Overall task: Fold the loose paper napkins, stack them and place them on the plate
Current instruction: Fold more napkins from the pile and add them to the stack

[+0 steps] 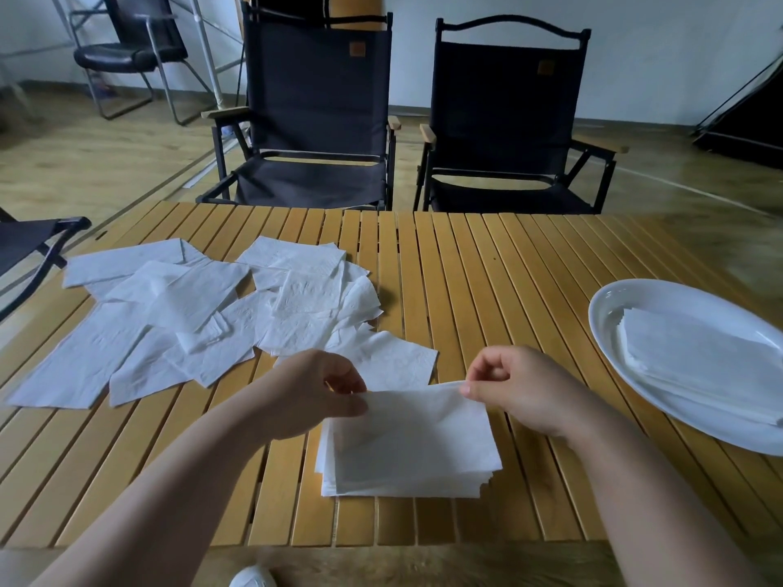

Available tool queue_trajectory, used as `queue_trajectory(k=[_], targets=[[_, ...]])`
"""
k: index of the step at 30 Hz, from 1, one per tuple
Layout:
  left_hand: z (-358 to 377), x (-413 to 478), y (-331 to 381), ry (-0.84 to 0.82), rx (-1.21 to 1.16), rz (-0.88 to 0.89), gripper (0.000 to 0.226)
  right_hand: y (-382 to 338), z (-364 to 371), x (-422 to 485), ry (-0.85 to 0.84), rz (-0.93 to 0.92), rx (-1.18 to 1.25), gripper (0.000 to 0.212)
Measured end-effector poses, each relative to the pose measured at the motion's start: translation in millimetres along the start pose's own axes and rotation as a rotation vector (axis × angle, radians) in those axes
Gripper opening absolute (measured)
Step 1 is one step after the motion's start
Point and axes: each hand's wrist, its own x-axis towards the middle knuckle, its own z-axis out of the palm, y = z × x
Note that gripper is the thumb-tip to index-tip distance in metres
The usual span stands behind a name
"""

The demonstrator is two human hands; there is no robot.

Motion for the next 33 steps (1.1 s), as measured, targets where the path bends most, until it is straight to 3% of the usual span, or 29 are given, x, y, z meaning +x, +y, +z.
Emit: queue_trajectory(k=[12,17,26,33], targets=[[-9.0,-6.3,-1.3,-0.041,-0.339,-0.131,0.012,9.0,12.6,11.0,-0.067,0.076,0.071,0.013],[-4.9,-5.8,0.4,-0.135,-0.423,-0.208,0.032,10.4,15.8,14.9,-0.073,0.109,0.047,0.013],[-9.7,-10.5,3.1,-0.213,-0.481,-0.196,0.036,9.2,12.1,11.7,-0.102,0.121,0.003,0.014],[-3.3,-7.8,0.2,-0.241,-0.277,-0.185,0.051,8.8,15.1,11.6,-0.092,0.146,-0.071,0.012]])
